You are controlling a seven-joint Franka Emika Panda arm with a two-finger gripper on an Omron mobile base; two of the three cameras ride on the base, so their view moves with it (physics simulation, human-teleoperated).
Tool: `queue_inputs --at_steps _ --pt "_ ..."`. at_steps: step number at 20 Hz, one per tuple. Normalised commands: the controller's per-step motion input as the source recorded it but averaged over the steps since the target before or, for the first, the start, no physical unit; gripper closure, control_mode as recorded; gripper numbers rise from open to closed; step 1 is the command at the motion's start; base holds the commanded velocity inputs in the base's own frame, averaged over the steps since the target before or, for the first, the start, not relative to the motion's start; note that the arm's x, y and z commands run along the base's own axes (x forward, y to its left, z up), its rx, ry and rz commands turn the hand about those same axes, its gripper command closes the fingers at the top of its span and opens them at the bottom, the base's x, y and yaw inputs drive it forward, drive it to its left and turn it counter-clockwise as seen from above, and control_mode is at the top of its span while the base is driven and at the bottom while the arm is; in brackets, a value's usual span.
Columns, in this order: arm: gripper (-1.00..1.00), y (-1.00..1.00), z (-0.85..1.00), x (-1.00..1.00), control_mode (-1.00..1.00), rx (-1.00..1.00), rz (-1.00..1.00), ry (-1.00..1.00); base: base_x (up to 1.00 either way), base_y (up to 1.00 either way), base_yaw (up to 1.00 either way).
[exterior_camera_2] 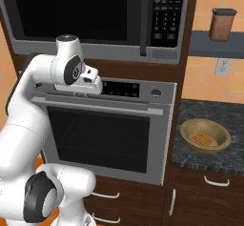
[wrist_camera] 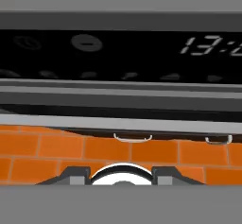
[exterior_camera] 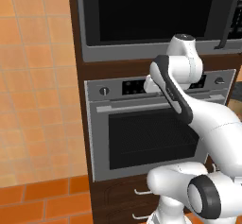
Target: Open the microwave, place the bowl with waffle inside the microwave, then close the microwave door and turn it on.
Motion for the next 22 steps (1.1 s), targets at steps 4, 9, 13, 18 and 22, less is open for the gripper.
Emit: queue_inputs --at_steps 4,9,13,18,22 --pt "-1.0 -0.11 0.0 -0.19 -1.0 0.01 0.0 -0.01 0.0 0.0 0.0" --pt "-1.0 -0.4 0.43 -0.54 -1.0 0.1 -0.06 -0.03 0.0 0.0 0.0" --pt "-1.0 -0.4 0.79 -0.27 -1.0 0.01 -0.28 0.0 0.0 0.0 0.0" --pt "-1.0 -0.48 0.86 -0.11 -1.0 0.0 -0.24 -0.05 0.0 0.0 0.0" --pt "-1.0 -0.57 0.72 -0.13 -1.0 0.0 -0.11 -0.18 0.0 0.0 0.0"
